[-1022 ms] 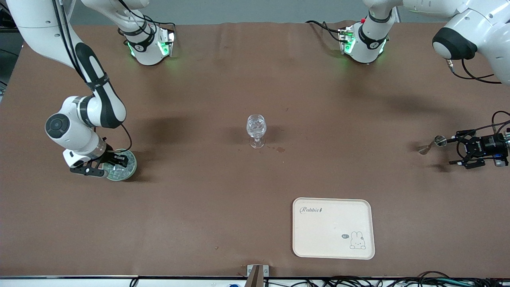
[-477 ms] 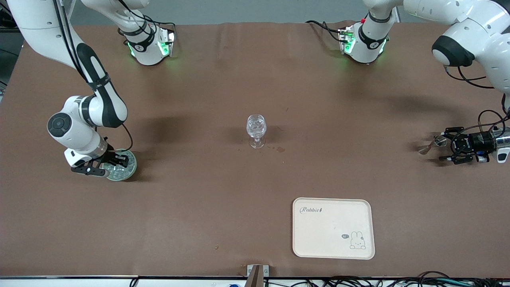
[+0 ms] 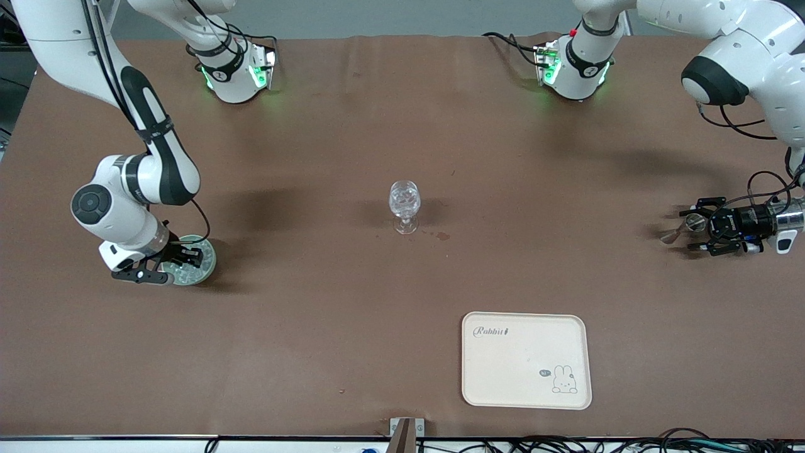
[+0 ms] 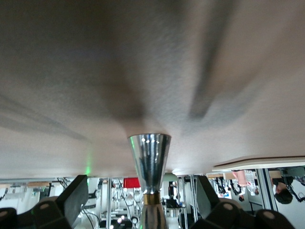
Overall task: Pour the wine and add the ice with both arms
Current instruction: 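Grasp the metal jigger with the left gripper while the right gripper grasps ice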
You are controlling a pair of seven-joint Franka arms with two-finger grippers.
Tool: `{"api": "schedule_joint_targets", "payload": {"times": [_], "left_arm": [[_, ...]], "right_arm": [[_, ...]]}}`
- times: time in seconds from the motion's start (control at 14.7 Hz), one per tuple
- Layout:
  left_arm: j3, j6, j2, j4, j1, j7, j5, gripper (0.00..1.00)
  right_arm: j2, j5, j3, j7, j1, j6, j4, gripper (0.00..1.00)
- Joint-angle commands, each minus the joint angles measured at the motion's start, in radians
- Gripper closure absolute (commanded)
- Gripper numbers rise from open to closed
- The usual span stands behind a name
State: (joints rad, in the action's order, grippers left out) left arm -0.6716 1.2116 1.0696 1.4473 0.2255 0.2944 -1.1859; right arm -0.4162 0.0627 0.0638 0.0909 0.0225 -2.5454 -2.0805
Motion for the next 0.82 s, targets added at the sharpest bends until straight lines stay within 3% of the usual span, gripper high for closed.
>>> {"api": "schedule_joint_targets", "payload": {"times": [0.0, 0.34, 0.54, 0.61, 0.75], "left_arm": [[-0.002, -0.027, -0.01, 0.047, -0.001, -0.015, -0.049, 0.0], [-0.002, -0.044, -0.01, 0.062, -0.001, -0.003, -0.099, 0.03], [0.0, -0.049, -0.01, 0.073, -0.003, -0.001, -0.124, 0.1], [0.0, -0.05, -0.01, 0.073, -0.003, -0.001, -0.124, 0.11], [0.012, -0.05, -0.01, 0.082, -0.001, -0.001, -0.132, 0.25]], "right_arm": [[-0.021, 0.045, 0.007, -0.003, -0.013, 0.007, 0.02, 0.51], [-0.055, 0.043, 0.004, 0.01, -0.012, -0.025, 0.005, 0.49], [-0.055, 0.036, 0.004, 0.016, -0.009, -0.026, -0.016, 0.49], [-0.055, 0.037, 0.004, 0.016, -0.01, -0.024, -0.016, 0.54], [-0.053, 0.037, 0.002, 0.016, -0.009, -0.016, -0.015, 0.8]]}}
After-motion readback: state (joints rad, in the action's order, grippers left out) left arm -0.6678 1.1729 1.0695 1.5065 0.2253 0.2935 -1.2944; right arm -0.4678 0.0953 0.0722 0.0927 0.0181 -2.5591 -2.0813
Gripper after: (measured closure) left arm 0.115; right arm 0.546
